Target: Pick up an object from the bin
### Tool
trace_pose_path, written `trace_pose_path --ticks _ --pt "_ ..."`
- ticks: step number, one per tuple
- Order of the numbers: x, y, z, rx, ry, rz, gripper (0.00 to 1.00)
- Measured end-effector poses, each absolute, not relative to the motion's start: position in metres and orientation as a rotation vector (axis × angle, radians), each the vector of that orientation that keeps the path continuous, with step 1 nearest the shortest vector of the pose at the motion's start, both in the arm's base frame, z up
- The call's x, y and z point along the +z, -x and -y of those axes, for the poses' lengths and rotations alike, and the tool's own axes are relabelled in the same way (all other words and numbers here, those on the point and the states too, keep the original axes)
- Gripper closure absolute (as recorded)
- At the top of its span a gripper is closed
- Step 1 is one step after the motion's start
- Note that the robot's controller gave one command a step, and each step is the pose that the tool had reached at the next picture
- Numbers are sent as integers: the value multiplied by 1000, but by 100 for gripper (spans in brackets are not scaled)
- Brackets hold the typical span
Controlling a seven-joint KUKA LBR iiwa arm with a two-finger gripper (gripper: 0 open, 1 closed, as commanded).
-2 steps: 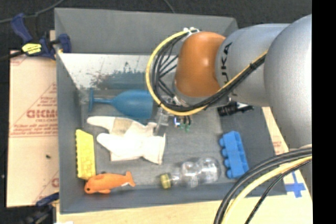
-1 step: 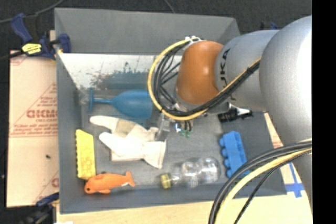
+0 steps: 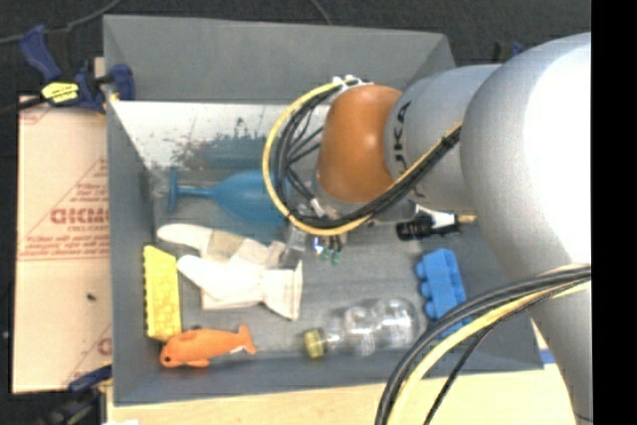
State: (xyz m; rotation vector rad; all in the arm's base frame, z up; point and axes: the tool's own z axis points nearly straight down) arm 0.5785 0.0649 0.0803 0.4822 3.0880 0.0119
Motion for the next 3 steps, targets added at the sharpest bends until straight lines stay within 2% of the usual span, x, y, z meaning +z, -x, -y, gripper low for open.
trace_pose_path --ticks 1,2,3 --pt "71 -560 -71 10 -522 -3081 100" --pt "71 -560 -71 10 -522 -3081 100" --pt "126 -566 -68 15 -537 -3072 100"
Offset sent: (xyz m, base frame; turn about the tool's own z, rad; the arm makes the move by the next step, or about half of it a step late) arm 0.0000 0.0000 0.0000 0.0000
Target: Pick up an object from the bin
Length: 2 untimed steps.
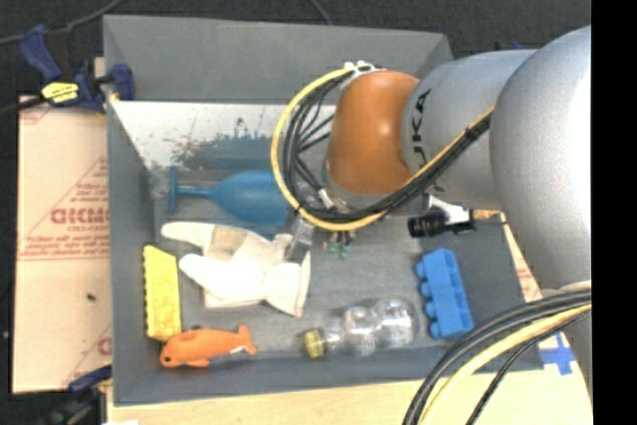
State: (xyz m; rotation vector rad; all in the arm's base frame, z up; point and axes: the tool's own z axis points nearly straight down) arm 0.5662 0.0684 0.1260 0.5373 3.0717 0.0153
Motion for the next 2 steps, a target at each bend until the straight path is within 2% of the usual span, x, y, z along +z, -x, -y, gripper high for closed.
trace_pose_path --ticks 1,2 --pt "134 -555 -62 11 -549 -3075 100" --pt "101 -549 -63 12 -509 -3077 100"
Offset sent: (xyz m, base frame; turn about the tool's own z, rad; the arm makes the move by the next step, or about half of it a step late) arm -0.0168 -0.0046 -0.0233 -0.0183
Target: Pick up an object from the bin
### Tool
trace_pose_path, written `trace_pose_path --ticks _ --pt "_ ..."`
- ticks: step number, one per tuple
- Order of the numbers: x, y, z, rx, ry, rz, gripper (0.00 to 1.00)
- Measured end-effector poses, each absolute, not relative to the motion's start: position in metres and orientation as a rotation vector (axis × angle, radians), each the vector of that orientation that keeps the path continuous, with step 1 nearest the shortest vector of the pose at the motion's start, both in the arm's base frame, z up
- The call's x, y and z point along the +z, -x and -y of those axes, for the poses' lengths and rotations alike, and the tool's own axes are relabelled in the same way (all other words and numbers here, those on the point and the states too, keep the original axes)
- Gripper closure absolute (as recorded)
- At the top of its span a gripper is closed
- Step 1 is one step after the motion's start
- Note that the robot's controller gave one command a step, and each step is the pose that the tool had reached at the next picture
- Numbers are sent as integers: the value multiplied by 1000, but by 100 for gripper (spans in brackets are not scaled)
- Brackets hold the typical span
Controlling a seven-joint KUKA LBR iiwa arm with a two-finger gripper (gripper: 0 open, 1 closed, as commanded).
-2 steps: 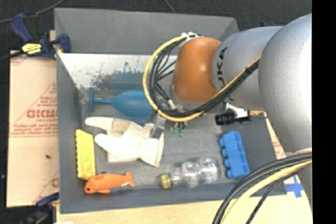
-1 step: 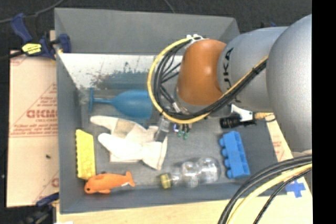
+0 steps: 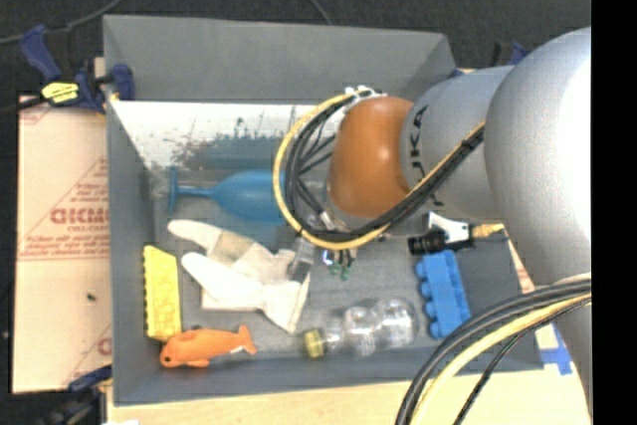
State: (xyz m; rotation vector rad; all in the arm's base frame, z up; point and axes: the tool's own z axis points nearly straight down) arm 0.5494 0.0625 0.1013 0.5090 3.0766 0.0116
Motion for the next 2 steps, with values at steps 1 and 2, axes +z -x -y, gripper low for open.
trace_pose_path --ticks 1,2 --pt "102 -550 -63 12 -509 -3075 100" --pt "117 -584 -36 12 -558 -3062 100"
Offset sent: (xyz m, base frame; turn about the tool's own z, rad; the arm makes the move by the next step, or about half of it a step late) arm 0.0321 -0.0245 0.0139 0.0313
